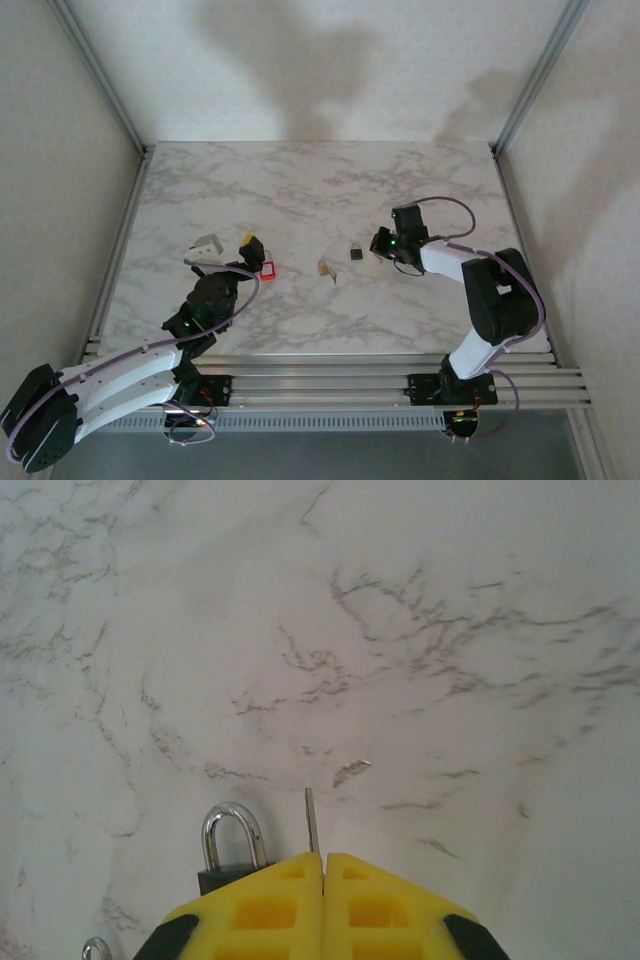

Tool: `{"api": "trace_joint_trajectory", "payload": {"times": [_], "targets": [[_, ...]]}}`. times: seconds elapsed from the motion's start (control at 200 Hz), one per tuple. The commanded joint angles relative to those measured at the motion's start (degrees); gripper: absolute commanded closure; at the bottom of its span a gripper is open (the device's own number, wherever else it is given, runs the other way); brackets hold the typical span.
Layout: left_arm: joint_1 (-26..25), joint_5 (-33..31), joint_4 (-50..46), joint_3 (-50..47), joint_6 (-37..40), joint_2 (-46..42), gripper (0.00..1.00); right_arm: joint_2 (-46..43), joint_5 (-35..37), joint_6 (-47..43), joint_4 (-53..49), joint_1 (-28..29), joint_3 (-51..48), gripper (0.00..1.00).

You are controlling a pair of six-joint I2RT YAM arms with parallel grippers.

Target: Lock with the key

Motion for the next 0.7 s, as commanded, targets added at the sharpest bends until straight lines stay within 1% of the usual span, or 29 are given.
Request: {"api": "trace_joint_trajectory", "payload": {"times": [0.0, 0.38, 0.636, 0.691], "targets": [[-0.14, -1.70, 0.89, -0.90, -0.76, -0.46, 0.00, 2.12, -0.54, -0.57, 1.21, 0.95, 2.07, 1.00], [-0.18, -1.72, 1.28, -0.88, -0.62, 0.22, 0.00, 5.76, -0.10, -0.39, 0.71, 1.66, 4.35, 1.00], [-0.19, -1.82, 1.33, -0.90, -0.73, 0.39, 0.01, 5.99, -0.01, -0.26, 0.43, 2.40, 4.54, 1.00], [-0.23, -1.72, 1.33, -0.90, -0.70, 0.52, 0.00, 5.92, 0.10, -0.17, 0.36, 2.48, 4.54, 0.96]]}}
